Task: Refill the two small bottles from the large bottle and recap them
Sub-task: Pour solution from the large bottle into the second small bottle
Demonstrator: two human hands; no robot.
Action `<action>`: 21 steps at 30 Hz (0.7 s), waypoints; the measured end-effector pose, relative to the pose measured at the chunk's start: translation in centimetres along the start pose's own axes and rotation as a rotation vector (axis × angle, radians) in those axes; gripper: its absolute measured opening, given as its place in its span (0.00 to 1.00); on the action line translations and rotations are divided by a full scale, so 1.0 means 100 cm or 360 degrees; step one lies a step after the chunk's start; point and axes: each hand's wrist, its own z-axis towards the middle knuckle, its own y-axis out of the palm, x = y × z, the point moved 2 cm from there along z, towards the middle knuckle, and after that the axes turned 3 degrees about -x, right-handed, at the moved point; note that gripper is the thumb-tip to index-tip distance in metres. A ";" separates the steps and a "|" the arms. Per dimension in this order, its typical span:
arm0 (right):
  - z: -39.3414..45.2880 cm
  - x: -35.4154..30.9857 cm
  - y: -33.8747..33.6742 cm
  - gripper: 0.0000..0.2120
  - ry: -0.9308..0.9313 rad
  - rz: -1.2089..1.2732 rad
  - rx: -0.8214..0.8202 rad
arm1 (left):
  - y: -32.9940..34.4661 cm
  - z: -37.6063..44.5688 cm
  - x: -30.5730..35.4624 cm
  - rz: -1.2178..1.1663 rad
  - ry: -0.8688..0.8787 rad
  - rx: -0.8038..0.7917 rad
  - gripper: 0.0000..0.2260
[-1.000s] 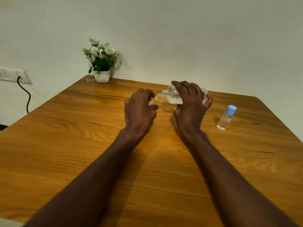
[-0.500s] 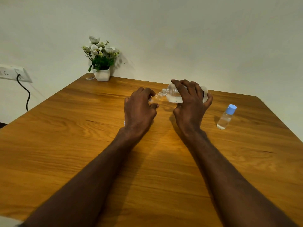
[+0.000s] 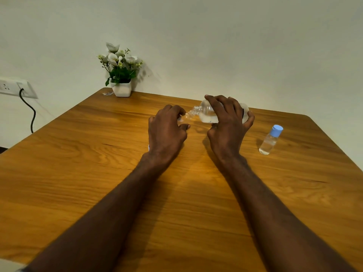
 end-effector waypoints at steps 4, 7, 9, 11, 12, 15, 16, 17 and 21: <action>0.000 0.000 0.000 0.44 0.0000 0.0001 -0.0006 | 0.000 0.000 0.000 0.0000 -0.0004 0.0000 0.16; 0.000 -0.001 0.000 0.44 0.0002 0.0001 -0.0009 | 0.000 0.000 0.000 -0.0003 -0.0005 -0.0004 0.17; 0.000 -0.001 -0.001 0.44 0.0010 0.0008 -0.0016 | 0.000 0.000 0.000 -0.0001 -0.0002 -0.0002 0.17; 0.000 -0.001 -0.001 0.44 0.0013 0.0007 -0.0022 | 0.000 0.001 0.000 0.0004 -0.0002 -0.0007 0.16; 0.000 -0.001 0.000 0.44 0.0013 0.0000 -0.0024 | 0.000 0.001 0.000 0.0007 -0.0001 -0.0009 0.16; 0.000 -0.001 0.000 0.44 0.0017 -0.0001 -0.0029 | 0.001 0.000 0.000 0.0011 -0.0003 -0.0010 0.17; 0.000 -0.001 0.000 0.44 0.0018 0.0004 -0.0028 | 0.001 0.000 0.000 0.0011 -0.0003 -0.0009 0.17; 0.000 -0.001 0.000 0.44 0.0016 0.0006 -0.0027 | 0.001 0.000 0.000 0.0009 -0.0002 -0.0007 0.17; 0.000 0.000 -0.001 0.43 0.0003 0.0011 -0.0015 | 0.001 0.000 0.000 0.0021 -0.0003 0.0002 0.16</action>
